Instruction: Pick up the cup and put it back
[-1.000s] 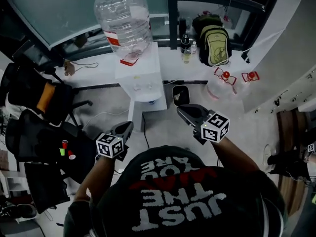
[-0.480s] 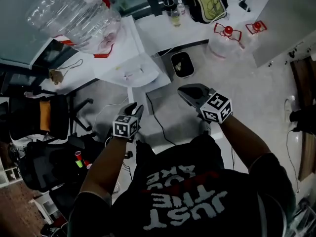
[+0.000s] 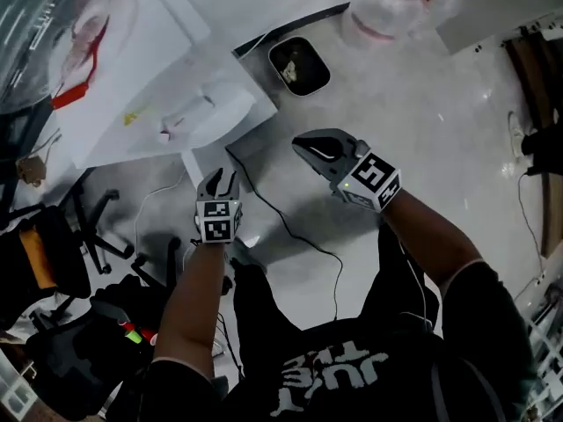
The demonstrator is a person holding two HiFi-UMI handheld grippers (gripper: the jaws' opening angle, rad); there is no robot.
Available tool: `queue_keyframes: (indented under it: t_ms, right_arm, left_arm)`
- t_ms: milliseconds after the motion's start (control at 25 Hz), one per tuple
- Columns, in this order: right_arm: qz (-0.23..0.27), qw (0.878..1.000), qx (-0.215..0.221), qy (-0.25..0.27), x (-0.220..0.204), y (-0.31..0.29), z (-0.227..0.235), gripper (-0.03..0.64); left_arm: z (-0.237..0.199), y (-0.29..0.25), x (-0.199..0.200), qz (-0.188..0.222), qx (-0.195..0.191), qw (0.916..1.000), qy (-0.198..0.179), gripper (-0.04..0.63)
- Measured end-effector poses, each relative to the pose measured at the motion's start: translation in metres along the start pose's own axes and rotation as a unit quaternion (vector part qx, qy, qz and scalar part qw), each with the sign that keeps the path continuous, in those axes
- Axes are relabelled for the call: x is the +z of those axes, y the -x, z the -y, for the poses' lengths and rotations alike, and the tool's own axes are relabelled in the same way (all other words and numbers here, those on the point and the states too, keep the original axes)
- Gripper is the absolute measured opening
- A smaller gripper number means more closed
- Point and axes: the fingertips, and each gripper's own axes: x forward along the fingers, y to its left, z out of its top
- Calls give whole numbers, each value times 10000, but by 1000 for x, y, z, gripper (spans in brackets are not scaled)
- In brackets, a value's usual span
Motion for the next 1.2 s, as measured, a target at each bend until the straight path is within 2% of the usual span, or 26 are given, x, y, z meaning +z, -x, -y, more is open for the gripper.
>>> queue_keyframes:
  t_ms: [160,240,480,640,800,1000,1200]
  right_arm:
    - [-54,9998,56,-168,-73,-11,24,34]
    - [-116,9997,42,-212,-107,-13,38,34]
    - [-143,9996,42,-232,-183,-19,72,34]
    - [-300,9992,166,-216,-222,-33,76,34]
    - [-333,9990,224,-182,-239,-53,79,34]
    - [-348,9988,339,-114,-256,-73,77,34]
    - [-445,9974,519,-211,-270,-81,72,34]
  left_arm:
    - [0,-38,-57,-94,329,9980,530,130]
    - [6,-59,-77,-52,422,9972,613,130]
    - [11,-130,-104,85,572,9978,333,130]
    - [5,-165,-119,49,672,9977,-78,130]
    - [-9,-205,-130,-7,828,9951,-546,130]
    - [-28,-253,-141,-142,1043,9924,-631,138]
    - [-60,-282,-140,-338,1395,9861,-833,146]
